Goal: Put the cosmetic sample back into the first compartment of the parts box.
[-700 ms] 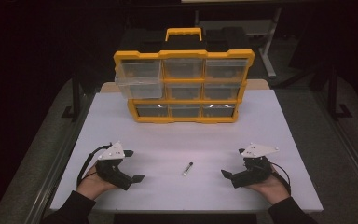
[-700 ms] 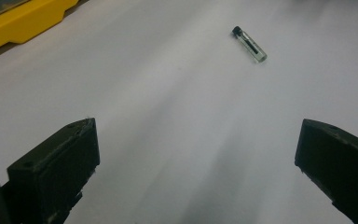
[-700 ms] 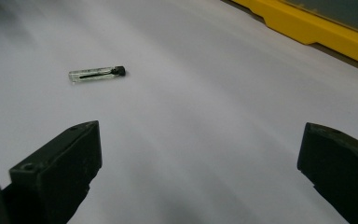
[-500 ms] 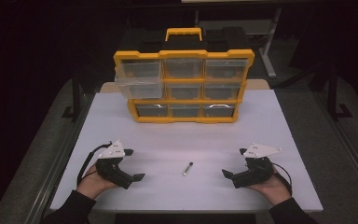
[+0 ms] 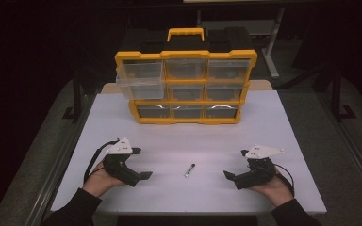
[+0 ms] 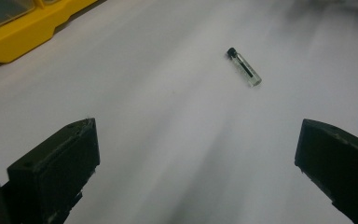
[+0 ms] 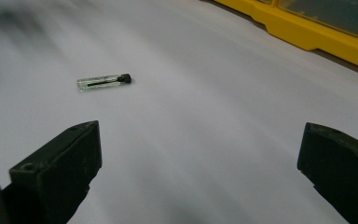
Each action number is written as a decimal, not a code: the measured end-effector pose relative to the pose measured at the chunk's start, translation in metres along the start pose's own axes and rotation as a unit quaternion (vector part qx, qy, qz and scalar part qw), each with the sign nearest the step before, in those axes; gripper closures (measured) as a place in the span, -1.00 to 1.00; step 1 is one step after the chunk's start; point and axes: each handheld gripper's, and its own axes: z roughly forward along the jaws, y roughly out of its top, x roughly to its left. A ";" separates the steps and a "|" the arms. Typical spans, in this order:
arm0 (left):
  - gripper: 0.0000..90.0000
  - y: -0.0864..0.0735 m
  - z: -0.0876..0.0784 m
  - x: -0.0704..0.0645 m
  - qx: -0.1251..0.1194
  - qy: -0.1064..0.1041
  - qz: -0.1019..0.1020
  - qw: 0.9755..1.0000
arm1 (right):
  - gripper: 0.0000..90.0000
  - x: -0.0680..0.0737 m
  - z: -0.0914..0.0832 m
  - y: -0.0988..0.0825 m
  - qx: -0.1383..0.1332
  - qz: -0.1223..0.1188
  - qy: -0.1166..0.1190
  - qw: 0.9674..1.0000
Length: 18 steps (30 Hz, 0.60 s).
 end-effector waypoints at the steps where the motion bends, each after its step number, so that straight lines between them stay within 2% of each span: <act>1: -1.00 0.002 0.001 -0.001 0.000 -0.004 -0.001 1.000 | -1.00 0.000 0.001 0.000 0.000 0.000 0.001 1.000; 8: -1.00 0.008 0.009 -0.003 0.011 -0.011 0.003 1.000 | -1.00 0.002 0.001 0.001 0.000 -0.002 0.003 1.000; 18: -1.00 0.019 0.029 -0.011 0.029 -0.026 0.018 0.999 | -1.00 0.003 0.003 0.001 0.002 -0.005 0.007 1.000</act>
